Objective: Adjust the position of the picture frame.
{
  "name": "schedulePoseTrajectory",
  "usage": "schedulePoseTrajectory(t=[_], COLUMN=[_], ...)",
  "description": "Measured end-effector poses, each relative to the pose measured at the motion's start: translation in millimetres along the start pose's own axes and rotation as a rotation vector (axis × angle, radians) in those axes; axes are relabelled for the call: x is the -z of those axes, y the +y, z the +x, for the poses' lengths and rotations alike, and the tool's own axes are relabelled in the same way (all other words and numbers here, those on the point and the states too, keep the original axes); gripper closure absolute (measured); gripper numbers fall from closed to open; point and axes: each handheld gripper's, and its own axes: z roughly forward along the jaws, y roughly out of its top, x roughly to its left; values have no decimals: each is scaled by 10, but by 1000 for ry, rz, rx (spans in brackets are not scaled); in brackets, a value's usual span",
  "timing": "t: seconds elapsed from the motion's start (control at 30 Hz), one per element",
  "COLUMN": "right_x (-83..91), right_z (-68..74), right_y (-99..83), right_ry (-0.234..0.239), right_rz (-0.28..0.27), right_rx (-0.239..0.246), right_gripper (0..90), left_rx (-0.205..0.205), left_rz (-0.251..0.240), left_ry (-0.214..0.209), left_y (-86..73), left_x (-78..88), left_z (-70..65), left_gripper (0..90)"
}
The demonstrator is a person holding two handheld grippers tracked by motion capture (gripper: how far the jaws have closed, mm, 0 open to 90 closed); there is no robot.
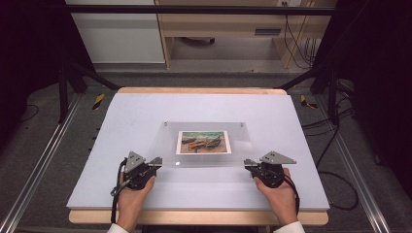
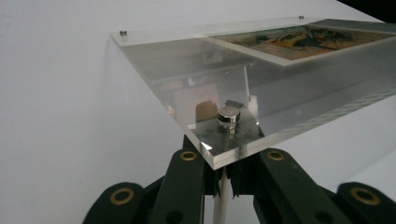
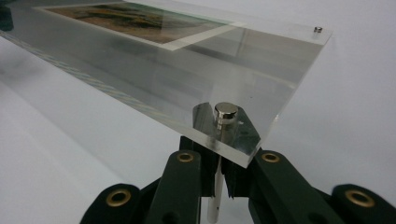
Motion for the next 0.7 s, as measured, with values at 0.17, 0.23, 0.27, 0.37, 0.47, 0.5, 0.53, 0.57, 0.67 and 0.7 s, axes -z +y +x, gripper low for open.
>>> schedulePoseTrajectory(t=[0.17, 0.23, 0.27, 0.37, 0.47, 0.5, 0.53, 0.57, 0.67, 0.7], right_x=[-17, -37, -46, -80, -94, -94, -100, -103, -119, -128], right_z=[15, 24, 25, 5, 6, 6, 5, 6, 8, 2], right_y=[-13, -15, -12, -8, 2, 2, 3, 2, -8, -13], right_ry=[0, -1, -7, -20, -8, -8, -4, -3, -13, -15], right_rz=[16, 22, 21, 25, 34, 34, 33, 36, 58, 65], right_rx=[-2, -3, 2, -4, -6, -6, -1, -3, -7, -2], right_gripper=[845, 844, 843, 840, 842, 842, 841, 841, 839, 840], left_rx=[-1, 2, 6, -7, -19, -19, -25, -30, -34, -32], left_rz=[14, 16, 17, 22, 16, 16, 17, 24, 49, 53], left_ry=[9, 9, 9, 17, 38, 38, 40, 40, 34, 32], left_y=[-7, -13, -17, -15, -11, -11, -13, -17, -36, -40], left_x=[-17, -30, -38, -64, -69, -69, -73, -77, -96, -98], left_z=[21, 39, 37, 44, 54, 54, 56, 58, 58, 57], left_gripper=[829, 828, 828, 827, 817, 815, 815, 814, 814, 814])
